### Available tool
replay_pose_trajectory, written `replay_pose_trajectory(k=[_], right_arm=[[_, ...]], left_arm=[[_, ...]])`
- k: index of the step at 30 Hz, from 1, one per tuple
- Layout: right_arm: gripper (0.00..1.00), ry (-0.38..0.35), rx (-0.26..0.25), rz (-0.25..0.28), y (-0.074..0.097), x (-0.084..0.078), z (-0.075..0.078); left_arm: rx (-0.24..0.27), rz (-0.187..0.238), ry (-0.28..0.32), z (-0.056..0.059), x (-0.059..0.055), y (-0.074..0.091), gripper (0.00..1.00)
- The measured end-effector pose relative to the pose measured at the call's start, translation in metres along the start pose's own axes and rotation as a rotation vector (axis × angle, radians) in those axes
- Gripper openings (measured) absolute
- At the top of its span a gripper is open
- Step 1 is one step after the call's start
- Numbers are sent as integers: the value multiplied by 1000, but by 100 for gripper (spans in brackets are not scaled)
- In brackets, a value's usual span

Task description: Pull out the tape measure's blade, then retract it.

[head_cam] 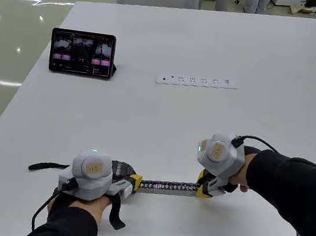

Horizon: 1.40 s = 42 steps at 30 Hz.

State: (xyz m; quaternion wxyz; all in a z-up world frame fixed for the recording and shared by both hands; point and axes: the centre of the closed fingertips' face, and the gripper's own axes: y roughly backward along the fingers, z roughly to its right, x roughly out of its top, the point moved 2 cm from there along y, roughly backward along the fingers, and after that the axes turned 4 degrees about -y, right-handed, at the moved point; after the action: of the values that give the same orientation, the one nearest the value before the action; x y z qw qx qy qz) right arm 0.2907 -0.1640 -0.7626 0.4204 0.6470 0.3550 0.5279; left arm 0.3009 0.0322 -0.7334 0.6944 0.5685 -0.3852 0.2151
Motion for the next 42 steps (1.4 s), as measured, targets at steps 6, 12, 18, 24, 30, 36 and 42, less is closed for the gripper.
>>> replay_pose_trajectory(k=[6, 12, 18, 24, 30, 36, 42], right_arm=[[11, 40, 8, -1, -1, 2, -1], [11, 37, 7, -1, -2, 5, -1], [11, 46, 6, -1, -2, 7, -2], [11, 51, 7, 3, -4, 10, -3], [11, 50, 9, 9, -5, 14, -4], [11, 50, 10, 14, -7, 16, -5], [11, 50, 10, 15, -8, 18, -5]], left_arm=[[-5, -1, -6, 1, 0, 0, 59], [-6, -3, -10, 1, 0, 1, 59], [-6, -5, -8, 0, 0, 1, 59], [-8, -8, -7, 1, 0, 1, 59], [-8, -10, -7, 1, 0, 1, 59], [-8, -12, -6, 1, 0, 1, 59], [-8, -14, -6, 2, 0, 1, 60]])
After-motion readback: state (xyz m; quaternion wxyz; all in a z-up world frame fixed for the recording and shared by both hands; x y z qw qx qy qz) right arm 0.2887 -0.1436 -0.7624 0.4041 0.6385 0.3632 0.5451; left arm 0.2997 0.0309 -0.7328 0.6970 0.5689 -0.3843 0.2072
